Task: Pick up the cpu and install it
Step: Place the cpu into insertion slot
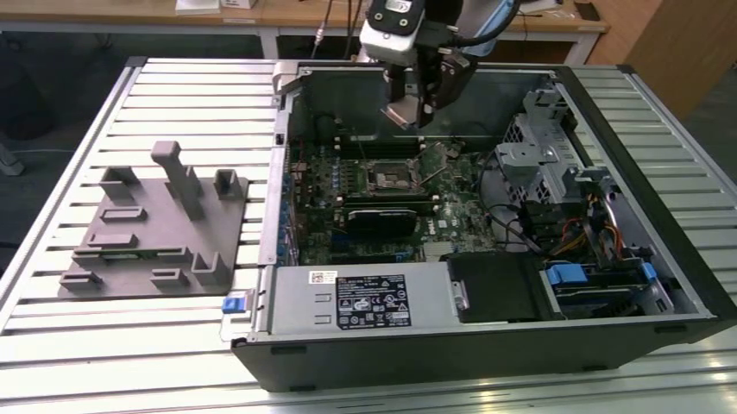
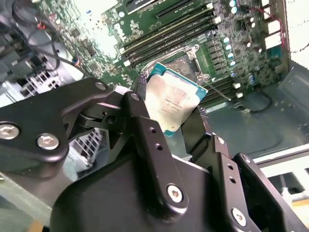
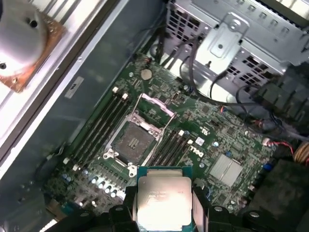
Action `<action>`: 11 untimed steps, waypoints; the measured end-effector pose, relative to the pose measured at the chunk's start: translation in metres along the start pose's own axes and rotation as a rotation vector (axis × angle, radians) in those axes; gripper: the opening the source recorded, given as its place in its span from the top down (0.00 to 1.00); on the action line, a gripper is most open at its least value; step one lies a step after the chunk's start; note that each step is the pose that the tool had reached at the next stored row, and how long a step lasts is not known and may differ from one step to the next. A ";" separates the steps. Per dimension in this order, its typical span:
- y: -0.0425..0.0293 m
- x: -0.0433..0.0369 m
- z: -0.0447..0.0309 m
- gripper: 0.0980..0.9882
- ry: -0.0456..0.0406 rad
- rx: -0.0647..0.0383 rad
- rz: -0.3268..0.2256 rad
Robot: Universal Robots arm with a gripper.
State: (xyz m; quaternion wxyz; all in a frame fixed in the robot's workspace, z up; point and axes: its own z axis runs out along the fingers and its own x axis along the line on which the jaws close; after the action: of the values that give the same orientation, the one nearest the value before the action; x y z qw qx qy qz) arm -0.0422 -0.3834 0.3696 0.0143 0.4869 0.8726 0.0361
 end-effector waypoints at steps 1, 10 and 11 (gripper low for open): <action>0.0000 0.0000 0.0003 0.50 -0.0014 0.000 0.018; -0.0002 0.0001 0.0035 0.50 -0.0132 -0.002 0.171; -0.0002 0.0001 0.0039 0.50 -0.0145 -0.002 0.188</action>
State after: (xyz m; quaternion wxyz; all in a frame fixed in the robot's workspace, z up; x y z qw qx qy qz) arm -0.0422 -0.3833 0.3657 0.0176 0.5669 0.8229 0.0346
